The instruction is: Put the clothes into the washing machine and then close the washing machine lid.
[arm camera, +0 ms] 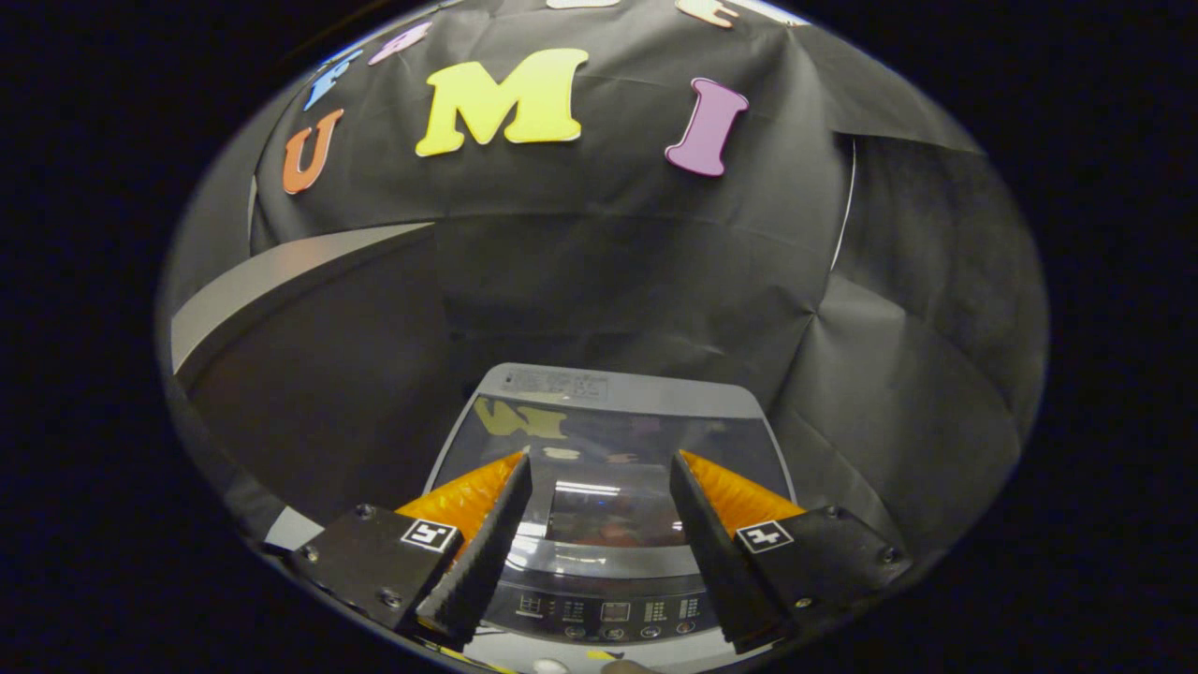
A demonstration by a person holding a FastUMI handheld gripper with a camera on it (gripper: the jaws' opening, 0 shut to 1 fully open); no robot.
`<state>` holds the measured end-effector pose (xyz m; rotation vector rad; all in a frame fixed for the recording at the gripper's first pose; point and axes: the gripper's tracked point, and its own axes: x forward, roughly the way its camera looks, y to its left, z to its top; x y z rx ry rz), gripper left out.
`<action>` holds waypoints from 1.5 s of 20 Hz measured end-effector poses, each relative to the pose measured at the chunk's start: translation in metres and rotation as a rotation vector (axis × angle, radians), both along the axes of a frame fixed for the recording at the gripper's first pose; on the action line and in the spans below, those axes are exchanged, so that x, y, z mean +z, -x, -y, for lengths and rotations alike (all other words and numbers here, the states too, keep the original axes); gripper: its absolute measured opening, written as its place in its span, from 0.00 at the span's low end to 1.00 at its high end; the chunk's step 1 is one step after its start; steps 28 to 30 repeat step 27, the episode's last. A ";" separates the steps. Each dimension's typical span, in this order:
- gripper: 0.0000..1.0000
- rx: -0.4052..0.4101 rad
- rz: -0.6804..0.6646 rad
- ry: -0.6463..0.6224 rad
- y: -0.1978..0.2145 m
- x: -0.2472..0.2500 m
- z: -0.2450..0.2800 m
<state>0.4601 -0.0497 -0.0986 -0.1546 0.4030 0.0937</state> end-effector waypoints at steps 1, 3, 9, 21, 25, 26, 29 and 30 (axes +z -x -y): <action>0.94 0.004 0.006 0.000 0.005 0.001 -0.001; 0.94 0.014 0.016 -0.009 0.018 -0.001 -0.002; 0.94 -0.001 0.023 -0.029 0.093 -0.013 0.002; 0.94 -0.092 0.162 -0.105 0.355 0.003 -0.057; 0.94 -0.054 0.191 -0.130 0.429 0.008 -0.081; 0.94 -0.043 0.196 -0.146 0.441 0.009 -0.085; 0.94 -0.037 0.203 -0.153 0.454 0.012 -0.089; 0.94 -0.037 0.203 -0.153 0.454 0.012 -0.089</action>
